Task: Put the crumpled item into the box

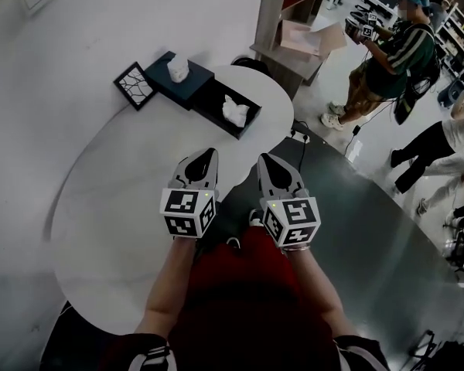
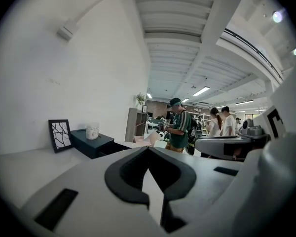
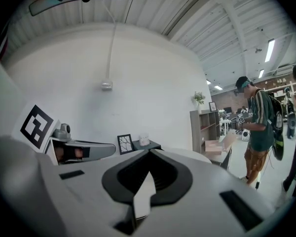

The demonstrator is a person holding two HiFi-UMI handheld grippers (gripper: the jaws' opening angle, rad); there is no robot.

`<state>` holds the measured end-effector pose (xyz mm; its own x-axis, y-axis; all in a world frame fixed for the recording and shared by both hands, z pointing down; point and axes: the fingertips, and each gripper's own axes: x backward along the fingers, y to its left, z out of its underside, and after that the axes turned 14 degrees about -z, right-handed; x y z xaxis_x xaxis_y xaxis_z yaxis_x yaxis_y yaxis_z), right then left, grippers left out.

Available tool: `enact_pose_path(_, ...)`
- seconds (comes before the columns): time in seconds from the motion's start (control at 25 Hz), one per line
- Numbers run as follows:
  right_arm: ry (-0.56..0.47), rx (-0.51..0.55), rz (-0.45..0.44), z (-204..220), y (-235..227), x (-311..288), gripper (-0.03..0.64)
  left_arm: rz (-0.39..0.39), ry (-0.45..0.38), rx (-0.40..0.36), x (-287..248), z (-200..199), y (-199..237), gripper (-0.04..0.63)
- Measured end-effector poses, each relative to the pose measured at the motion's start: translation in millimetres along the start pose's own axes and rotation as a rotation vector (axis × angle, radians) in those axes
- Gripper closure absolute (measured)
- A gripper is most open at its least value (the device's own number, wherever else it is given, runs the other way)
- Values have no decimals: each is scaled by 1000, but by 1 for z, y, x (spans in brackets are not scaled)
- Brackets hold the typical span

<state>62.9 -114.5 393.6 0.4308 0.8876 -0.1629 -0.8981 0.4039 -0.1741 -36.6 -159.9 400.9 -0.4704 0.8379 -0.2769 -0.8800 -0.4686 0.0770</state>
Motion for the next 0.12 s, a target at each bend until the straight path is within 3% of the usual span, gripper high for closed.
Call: enact_pose_path(0.12, -7, -2, -5, -1, 3, 5, 601, -2, -3, -1, 6, 0, -4, 572)
